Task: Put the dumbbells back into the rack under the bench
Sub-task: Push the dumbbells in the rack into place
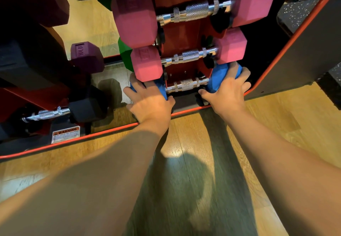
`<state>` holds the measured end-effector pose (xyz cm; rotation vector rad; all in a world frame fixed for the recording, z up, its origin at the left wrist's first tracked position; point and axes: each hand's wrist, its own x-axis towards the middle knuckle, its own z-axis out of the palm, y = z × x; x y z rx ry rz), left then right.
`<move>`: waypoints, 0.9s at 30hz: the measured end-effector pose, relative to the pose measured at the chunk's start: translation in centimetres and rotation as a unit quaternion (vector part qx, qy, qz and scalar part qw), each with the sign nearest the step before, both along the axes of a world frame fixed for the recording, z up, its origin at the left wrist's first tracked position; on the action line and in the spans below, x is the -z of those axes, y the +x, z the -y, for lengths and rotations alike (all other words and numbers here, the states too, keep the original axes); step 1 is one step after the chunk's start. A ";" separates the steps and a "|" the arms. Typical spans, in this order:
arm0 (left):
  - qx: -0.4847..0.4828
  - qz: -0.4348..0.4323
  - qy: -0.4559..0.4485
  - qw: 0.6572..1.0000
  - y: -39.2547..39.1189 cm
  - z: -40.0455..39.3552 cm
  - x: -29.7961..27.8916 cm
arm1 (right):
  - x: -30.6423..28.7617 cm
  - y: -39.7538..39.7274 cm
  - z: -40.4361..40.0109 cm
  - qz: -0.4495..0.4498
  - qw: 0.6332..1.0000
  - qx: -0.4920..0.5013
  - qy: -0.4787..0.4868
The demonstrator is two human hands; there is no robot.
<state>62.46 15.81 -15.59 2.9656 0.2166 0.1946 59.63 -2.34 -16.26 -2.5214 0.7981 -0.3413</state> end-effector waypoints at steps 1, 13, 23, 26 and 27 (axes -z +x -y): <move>-0.001 -0.002 0.002 1.000 0.0 0.0 0.1 | 0.0 0.0 -0.1 -0.001 1.000 0.001 0.000; -0.003 -0.023 0.007 1.000 0.3 -0.3 0.0 | -0.3 0.1 -0.4 -0.015 1.000 0.006 -0.007; -0.003 -0.027 0.011 1.000 0.3 -0.4 0.0 | -0.5 0.0 -0.5 -0.014 1.000 0.000 -0.001; -0.007 -0.032 0.011 0.999 0.4 -0.5 0.1 | -0.6 0.0 -0.7 -0.017 1.000 -0.001 -0.007; -0.007 -0.033 0.013 0.999 0.4 -0.5 0.1 | -0.7 0.0 -0.8 -0.019 1.000 -0.002 -0.010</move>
